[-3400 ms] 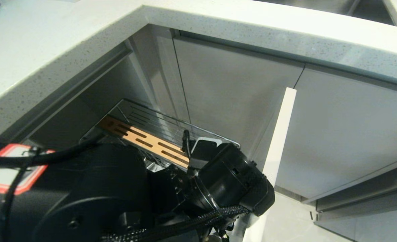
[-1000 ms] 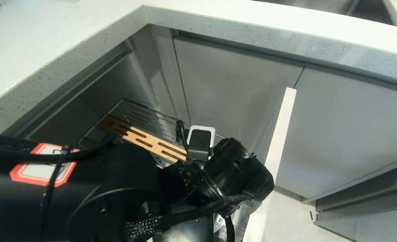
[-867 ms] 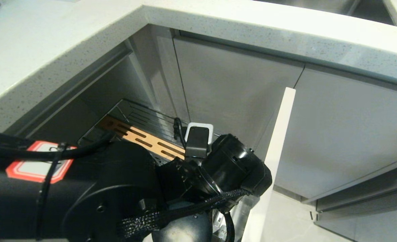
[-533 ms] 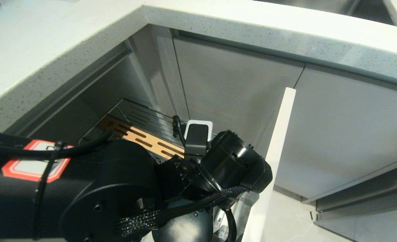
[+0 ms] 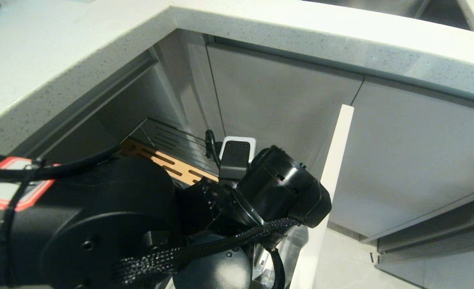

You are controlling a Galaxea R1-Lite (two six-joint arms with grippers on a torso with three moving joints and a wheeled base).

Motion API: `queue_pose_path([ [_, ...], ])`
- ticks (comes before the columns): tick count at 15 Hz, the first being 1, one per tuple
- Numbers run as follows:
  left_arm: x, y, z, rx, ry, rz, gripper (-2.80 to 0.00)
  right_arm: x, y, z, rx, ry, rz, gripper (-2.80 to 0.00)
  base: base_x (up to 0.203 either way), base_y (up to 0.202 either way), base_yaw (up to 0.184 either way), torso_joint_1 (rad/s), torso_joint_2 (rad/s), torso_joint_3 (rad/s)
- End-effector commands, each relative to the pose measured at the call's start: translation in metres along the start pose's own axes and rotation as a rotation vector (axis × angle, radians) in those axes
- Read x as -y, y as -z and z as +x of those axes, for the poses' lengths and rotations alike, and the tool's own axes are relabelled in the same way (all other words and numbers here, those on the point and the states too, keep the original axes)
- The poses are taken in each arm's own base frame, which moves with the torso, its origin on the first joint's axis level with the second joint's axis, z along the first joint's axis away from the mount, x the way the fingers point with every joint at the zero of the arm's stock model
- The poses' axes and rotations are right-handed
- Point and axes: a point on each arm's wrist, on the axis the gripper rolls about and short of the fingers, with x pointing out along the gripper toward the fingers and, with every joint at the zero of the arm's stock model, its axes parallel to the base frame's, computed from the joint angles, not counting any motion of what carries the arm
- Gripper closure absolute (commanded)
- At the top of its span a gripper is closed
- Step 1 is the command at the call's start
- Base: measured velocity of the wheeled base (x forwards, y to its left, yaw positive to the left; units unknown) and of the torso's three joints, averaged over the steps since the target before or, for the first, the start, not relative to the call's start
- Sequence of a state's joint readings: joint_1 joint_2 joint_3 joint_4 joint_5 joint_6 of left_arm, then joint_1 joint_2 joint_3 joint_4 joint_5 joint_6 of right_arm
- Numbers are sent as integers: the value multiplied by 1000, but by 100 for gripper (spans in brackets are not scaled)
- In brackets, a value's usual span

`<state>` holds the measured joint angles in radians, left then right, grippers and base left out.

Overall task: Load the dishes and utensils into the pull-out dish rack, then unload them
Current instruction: Take the spoon out of the cupboard

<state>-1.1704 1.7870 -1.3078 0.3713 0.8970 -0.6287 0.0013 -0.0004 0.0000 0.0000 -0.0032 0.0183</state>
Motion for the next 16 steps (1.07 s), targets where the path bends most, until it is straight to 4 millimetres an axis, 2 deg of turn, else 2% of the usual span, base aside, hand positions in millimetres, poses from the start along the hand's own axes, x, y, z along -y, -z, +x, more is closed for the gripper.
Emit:
queue_pose_path([
  [1,-1,-4,-4,12,6,-14,0,0,0,0,-2,0,0,0,0,0,0,0,0,0],
  [5,-5,-8,-9,20,7,-21,0,0,0,0,-2,0,0,0,0,0,0,0,0,0],
  [16,-32,-31,-39,74,43,-37,0,0,0,0,-2,0,0,0,0,0,0,0,0,0],
])
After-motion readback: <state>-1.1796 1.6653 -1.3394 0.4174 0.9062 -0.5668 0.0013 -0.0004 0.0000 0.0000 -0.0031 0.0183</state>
